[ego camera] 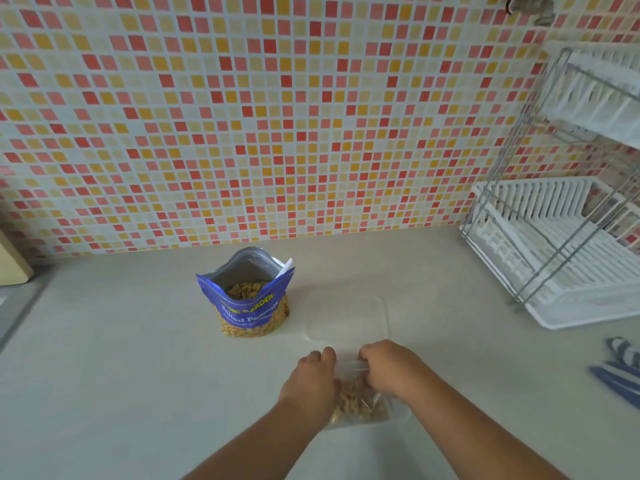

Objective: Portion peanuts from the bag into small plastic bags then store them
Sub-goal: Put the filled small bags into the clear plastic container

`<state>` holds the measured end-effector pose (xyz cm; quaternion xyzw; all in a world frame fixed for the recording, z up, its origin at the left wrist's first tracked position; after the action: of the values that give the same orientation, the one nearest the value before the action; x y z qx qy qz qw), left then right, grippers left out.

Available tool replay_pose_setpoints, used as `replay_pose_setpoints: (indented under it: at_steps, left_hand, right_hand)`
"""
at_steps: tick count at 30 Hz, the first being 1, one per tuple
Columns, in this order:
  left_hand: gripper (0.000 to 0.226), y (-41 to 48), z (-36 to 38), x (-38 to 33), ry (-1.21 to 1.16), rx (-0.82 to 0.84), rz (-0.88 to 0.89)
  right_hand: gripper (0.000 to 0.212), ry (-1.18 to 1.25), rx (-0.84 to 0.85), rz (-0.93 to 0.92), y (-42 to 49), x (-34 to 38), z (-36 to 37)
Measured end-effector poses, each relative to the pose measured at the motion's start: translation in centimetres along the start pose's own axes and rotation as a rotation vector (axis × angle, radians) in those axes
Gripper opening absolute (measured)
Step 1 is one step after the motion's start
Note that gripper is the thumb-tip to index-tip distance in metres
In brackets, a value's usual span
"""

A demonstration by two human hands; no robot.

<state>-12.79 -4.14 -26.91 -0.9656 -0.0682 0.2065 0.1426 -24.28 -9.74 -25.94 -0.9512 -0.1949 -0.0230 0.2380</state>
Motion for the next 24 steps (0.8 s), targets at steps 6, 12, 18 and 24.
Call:
replay_pose_setpoints:
  at_steps: [6,12,18,24]
  left_hand:
    - [0.048,-1.2,-2.2,-0.1,0.074,-0.426,0.296]
    - [0.009,-0.4,0.3,1.2,0.217,-0.226,0.425]
    - [0.024,-0.8,0.3,1.9,0.125,-0.297,0.494]
    - [0.075,-2.7,-0.7,5.5,-0.488,-0.168,0.285]
  right_hand:
    - [0.032,0.028,-0.267,-0.103,-1.2,-0.6,-2.5]
    - [0.033,0.059,-0.081,-0.151,-0.8,0.6,0.1]
    - [0.03,0.09,-0.096,-0.164,-0.9,0.5,0.4]
    - [0.029,0.334,-0.349,-0.132,0.5,-1.2,-4.4]
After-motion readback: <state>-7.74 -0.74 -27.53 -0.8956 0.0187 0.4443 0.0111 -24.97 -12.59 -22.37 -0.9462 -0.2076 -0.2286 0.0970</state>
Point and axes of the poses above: each hand's wrist, its own y-axis towards the middle knuckle, its own z-axis out of the palm, x = y × z, the point moved 6 cm from there along y, towards the middle knuckle, and after that the axes turned 2 degrees about -z, right-handed, at the moved point
